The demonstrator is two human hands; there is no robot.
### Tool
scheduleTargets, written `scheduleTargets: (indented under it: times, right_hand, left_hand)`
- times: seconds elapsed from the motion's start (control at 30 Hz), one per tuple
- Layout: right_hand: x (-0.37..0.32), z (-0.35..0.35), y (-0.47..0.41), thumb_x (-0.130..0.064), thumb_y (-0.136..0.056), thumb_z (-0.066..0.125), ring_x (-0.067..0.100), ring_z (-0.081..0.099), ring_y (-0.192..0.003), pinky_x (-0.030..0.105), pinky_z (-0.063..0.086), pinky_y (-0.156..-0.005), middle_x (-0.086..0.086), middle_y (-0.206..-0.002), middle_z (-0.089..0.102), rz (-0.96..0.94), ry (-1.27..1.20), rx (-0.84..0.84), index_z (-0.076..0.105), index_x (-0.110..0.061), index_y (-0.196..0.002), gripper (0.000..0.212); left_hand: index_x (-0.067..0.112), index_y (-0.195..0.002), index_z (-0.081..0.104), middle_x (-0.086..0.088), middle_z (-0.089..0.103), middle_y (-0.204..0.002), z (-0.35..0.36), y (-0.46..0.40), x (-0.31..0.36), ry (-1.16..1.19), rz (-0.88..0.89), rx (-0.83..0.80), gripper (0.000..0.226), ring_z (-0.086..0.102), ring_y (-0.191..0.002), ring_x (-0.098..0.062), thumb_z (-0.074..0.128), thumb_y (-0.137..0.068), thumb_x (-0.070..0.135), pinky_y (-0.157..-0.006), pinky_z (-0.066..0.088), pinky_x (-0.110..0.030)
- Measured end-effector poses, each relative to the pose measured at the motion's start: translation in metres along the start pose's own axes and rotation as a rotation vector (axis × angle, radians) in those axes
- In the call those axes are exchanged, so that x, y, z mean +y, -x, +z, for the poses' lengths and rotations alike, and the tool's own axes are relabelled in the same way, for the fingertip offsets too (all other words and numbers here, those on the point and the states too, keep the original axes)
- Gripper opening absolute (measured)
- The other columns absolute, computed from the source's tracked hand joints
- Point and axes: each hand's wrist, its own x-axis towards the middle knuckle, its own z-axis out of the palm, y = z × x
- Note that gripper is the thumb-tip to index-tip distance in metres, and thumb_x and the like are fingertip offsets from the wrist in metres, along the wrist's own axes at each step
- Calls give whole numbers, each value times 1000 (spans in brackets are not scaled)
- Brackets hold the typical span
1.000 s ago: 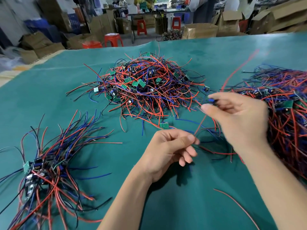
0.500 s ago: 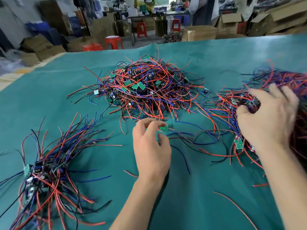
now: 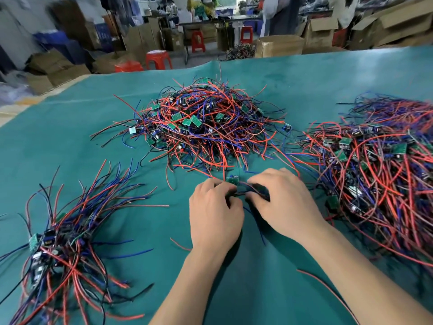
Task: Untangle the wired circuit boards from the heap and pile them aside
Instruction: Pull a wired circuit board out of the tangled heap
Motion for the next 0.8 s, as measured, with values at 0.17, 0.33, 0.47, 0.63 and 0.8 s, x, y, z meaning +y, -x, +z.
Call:
scheduleTargets:
  times: [0.17,0.33,0.47,0.63,0.8]
  right_hand:
    - [3,0,-2,-22,-87,75,24,67,-81,39,54,-77,-4,-82,72,133,-104,116,80,-24,-86,5]
    - [4,-16,-9,-17,-81,74,1,62,-61,21,48,-66,-11,-65,71,286,-575,377,76,-23,-73,10]
    - [-2,-27,-7,-21,-74,69,1,53,-48,13,39,-51,0,-65,70,221,-881,149,74,-19,-75,6]
    - [-9,-18,0,-7,-77,77,3,50,-46,19,43,-52,-8,-58,69,85,-517,-35,72,-21,-69,16]
    - [-10,-17,2,-17,-81,78,7,55,-49,30,48,-58,-5,-57,69,71,-524,-154,71,-20,-66,17]
  left_hand:
    - [20,-91,76,7,67,-96,2,0,-2,38,27,36,22,50,-101,-20,59,-82,8,-89,37,-24]
    - [19,-87,73,9,65,-83,0,2,4,281,108,83,17,59,-80,-10,56,-84,18,-75,50,-30]
    - [21,-98,68,10,69,-77,0,3,8,484,-46,15,41,63,-71,-3,43,-92,52,-68,49,-23]
    - [20,-80,69,-4,72,-74,-7,-3,5,659,-196,44,45,67,-72,-27,38,-96,48,-64,50,-45]
    - [14,-81,71,-7,68,-67,-9,-4,6,665,-162,-29,33,57,-61,-15,53,-92,39,-62,48,-36]
